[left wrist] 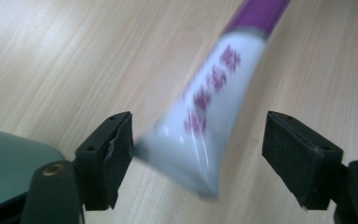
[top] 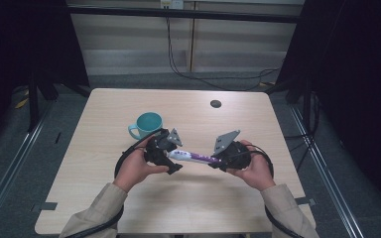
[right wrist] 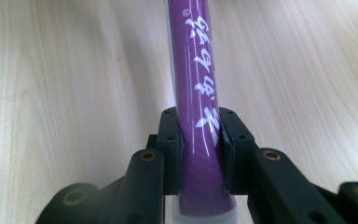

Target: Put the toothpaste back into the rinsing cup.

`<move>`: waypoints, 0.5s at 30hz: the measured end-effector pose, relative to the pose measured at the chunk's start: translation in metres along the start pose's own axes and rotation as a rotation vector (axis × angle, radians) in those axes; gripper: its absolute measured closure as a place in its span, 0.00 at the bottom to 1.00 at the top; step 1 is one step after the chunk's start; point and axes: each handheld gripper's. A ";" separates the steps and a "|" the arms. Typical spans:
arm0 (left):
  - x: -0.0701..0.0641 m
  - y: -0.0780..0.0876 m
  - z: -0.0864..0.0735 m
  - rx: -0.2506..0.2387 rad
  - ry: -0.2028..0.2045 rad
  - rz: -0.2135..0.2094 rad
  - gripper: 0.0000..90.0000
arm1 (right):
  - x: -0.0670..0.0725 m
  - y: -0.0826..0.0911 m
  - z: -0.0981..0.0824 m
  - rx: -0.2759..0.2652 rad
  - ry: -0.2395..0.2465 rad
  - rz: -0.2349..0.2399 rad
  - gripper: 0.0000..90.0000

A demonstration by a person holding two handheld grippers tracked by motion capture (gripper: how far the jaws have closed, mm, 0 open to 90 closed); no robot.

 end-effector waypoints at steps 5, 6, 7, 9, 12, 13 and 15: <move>0.007 0.004 -0.007 -0.032 0.070 0.002 0.27 | -0.004 0.010 -0.010 -0.026 -0.039 -0.021 0.81; 0.008 0.004 -0.008 -0.034 0.078 0.001 0.28 | -0.004 0.011 -0.011 -0.026 -0.043 -0.025 0.81; 0.009 0.003 -0.010 -0.034 0.089 -0.007 0.28 | -0.004 0.011 -0.012 -0.028 -0.044 -0.030 0.81; 0.008 0.000 -0.012 -0.031 0.092 -0.011 0.28 | -0.004 0.012 -0.014 -0.046 -0.056 -0.034 0.81; 0.006 -0.007 -0.016 -0.033 0.127 -0.034 0.28 | -0.005 0.013 -0.012 -0.063 -0.062 -0.042 0.81; 0.006 -0.010 -0.018 -0.031 0.134 -0.042 0.28 | -0.005 0.013 -0.012 -0.066 -0.068 -0.046 0.81; 0.004 -0.014 -0.020 -0.032 0.138 -0.056 0.28 | -0.006 0.014 -0.011 -0.079 -0.074 -0.050 0.81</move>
Point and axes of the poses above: each handheld gripper's, and its own axes: y roughly backward along the jaws, z roughly out of its top, x roughly to its left, and after that the axes turned 1 degree about y, right-handed
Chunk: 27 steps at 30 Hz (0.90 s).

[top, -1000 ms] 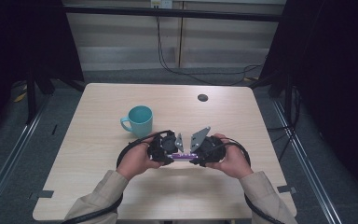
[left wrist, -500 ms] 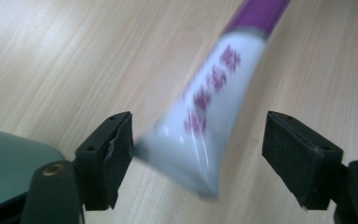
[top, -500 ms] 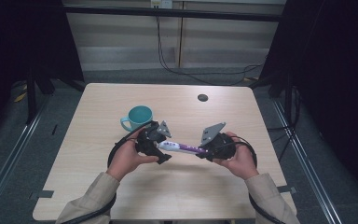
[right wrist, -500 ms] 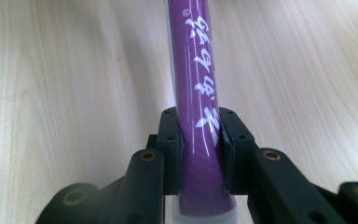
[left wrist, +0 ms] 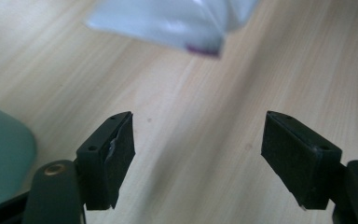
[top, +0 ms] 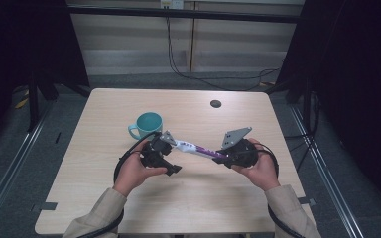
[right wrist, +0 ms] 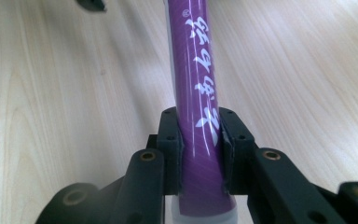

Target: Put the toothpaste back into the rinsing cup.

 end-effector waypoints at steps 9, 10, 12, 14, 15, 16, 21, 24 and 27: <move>-0.010 -0.009 0.006 -0.069 0.031 -0.045 0.30 | 0.005 -0.008 0.006 -0.046 -0.018 0.009 0.81; -0.010 -0.008 0.008 -0.066 0.012 -0.049 0.30 | 0.005 -0.010 0.007 -0.047 -0.017 0.009 0.81; -0.012 -0.007 0.011 -0.092 0.027 -0.053 0.30 | 0.007 -0.012 0.009 -0.053 -0.018 0.013 0.81; -0.011 -0.006 0.012 -0.125 0.048 -0.058 0.30 | 0.008 -0.015 0.011 -0.067 -0.020 0.018 0.81; -0.010 -0.005 0.013 -0.130 0.046 -0.056 0.30 | 0.008 -0.016 0.012 -0.078 -0.022 0.020 0.81; -0.009 -0.005 0.013 -0.144 0.054 -0.054 0.29 | 0.009 -0.017 0.012 -0.078 -0.024 0.018 0.81; -0.005 -0.002 0.012 -0.184 0.081 -0.058 0.30 | 0.011 -0.021 0.013 -0.106 -0.038 0.031 0.81; -0.004 0.000 0.013 -0.201 0.105 -0.061 0.30 | 0.012 -0.022 0.013 -0.116 -0.049 0.032 0.81; -0.002 0.003 0.015 -0.216 0.129 -0.068 0.31 | 0.013 -0.023 0.013 -0.128 -0.050 0.023 0.81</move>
Point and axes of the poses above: each handheld gripper's, and its own axes: y roughly backward along the jaws, z roughly out of its top, x roughly to its left, and after that the axes turned 1 degree about y, right-handed
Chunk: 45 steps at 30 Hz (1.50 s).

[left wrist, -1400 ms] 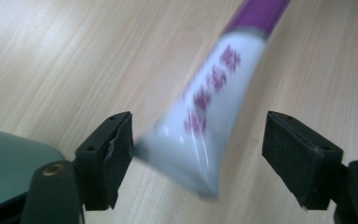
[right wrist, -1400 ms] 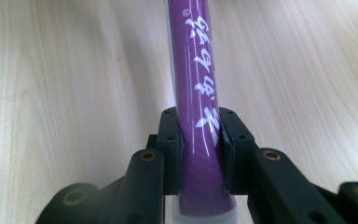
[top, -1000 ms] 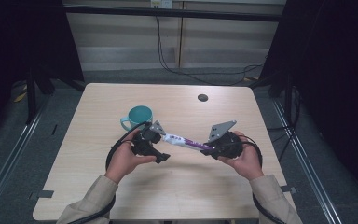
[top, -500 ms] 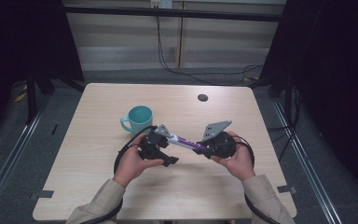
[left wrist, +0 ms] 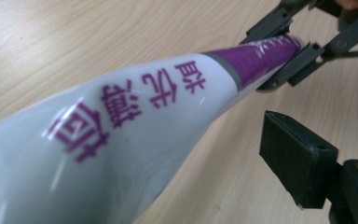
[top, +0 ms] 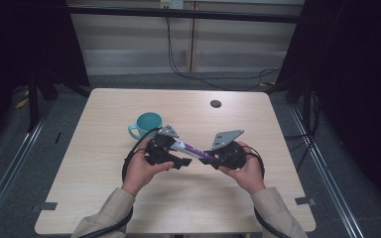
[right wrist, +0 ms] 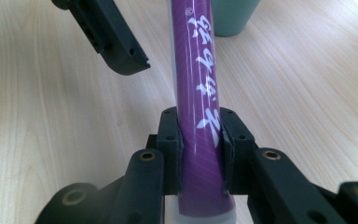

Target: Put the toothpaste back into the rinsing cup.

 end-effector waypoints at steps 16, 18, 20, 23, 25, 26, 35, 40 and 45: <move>0.007 0.013 0.004 -0.097 0.128 -0.030 0.34 | 0.007 -0.010 0.001 -0.042 -0.023 -0.016 0.81; 0.008 0.014 0.004 -0.105 0.133 -0.033 0.35 | 0.008 -0.012 0.002 -0.046 -0.023 -0.027 0.81; 0.008 0.015 0.005 -0.123 0.145 -0.030 0.37 | 0.009 -0.013 0.002 -0.055 -0.031 -0.031 0.81; 0.009 0.018 0.006 -0.143 0.153 -0.028 0.37 | 0.010 -0.015 0.003 -0.067 -0.043 -0.040 0.81; 0.010 0.020 0.006 -0.159 0.165 -0.029 0.38 | 0.011 -0.016 0.003 -0.080 -0.045 -0.046 0.81; 0.010 0.020 0.006 -0.162 0.165 -0.033 0.38 | 0.012 -0.016 0.004 -0.086 -0.049 -0.050 0.81; 0.010 0.023 0.005 -0.189 0.212 -0.052 0.42 | 0.016 -0.021 0.006 -0.111 -0.074 -0.058 0.81; 0.008 0.024 0.005 -0.189 0.202 -0.044 0.45 | 0.018 -0.024 0.007 -0.118 -0.080 -0.054 0.81; 0.007 0.025 0.007 -0.208 0.207 -0.055 0.50 | 0.019 -0.027 0.007 -0.120 -0.089 -0.051 0.81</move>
Point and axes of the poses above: each handheld gripper's, and its own axes: y roughly backward along the jaws, z roughly out of its top, x roughly to its left, and after that the axes turned 1 degree about y, right-handed
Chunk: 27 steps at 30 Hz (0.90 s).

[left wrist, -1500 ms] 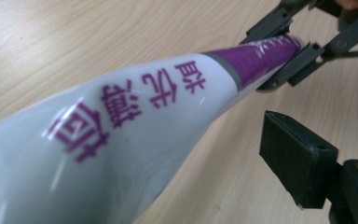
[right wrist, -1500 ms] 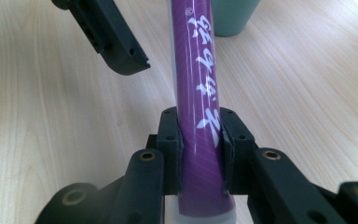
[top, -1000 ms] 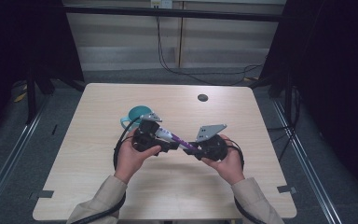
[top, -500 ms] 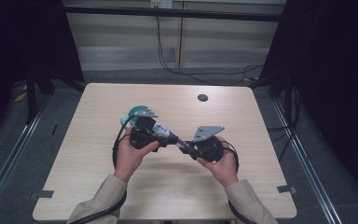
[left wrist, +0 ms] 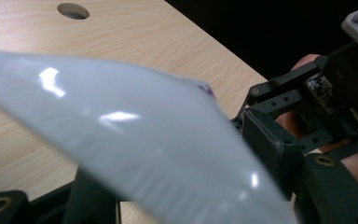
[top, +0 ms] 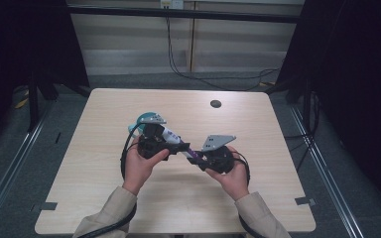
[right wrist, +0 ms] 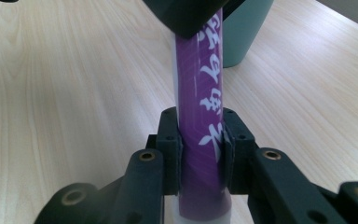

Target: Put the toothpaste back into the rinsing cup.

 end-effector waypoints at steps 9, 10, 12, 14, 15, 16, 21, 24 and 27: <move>-0.004 -0.001 0.000 -0.035 -0.042 0.024 0.50 | 0.001 0.000 0.000 -0.010 -0.028 -0.004 0.81; -0.004 -0.001 0.000 -0.034 -0.046 0.030 0.49 | 0.001 0.000 0.001 -0.011 -0.027 -0.004 0.81; -0.006 -0.001 0.000 -0.036 -0.063 0.044 0.47 | 0.001 0.000 0.001 -0.012 -0.029 -0.005 0.81; -0.007 -0.002 0.000 -0.038 -0.064 0.054 0.46 | 0.001 0.000 0.001 -0.014 -0.027 -0.006 0.81; -0.007 -0.002 0.000 -0.041 -0.066 0.054 0.46 | 0.001 0.000 0.001 -0.011 -0.027 -0.009 0.81; -0.006 -0.002 0.000 -0.042 -0.064 0.052 0.46 | 0.001 0.001 0.001 -0.013 -0.026 -0.011 0.81; -0.006 -0.002 -0.002 -0.074 -0.044 0.056 0.47 | 0.002 0.000 0.002 -0.016 -0.035 -0.011 0.81; -0.006 -0.001 -0.003 -0.098 -0.023 0.053 0.50 | 0.002 0.000 0.002 -0.023 -0.040 -0.018 0.81; -0.005 0.000 -0.005 -0.117 -0.003 0.050 0.52 | 0.003 0.000 0.003 -0.027 -0.044 -0.021 0.81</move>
Point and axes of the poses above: each handheld gripper's, and its own axes: y roughly backward along the jaws, z roughly out of its top, x roughly to its left, and after that the axes turned 1 degree about y, right-handed
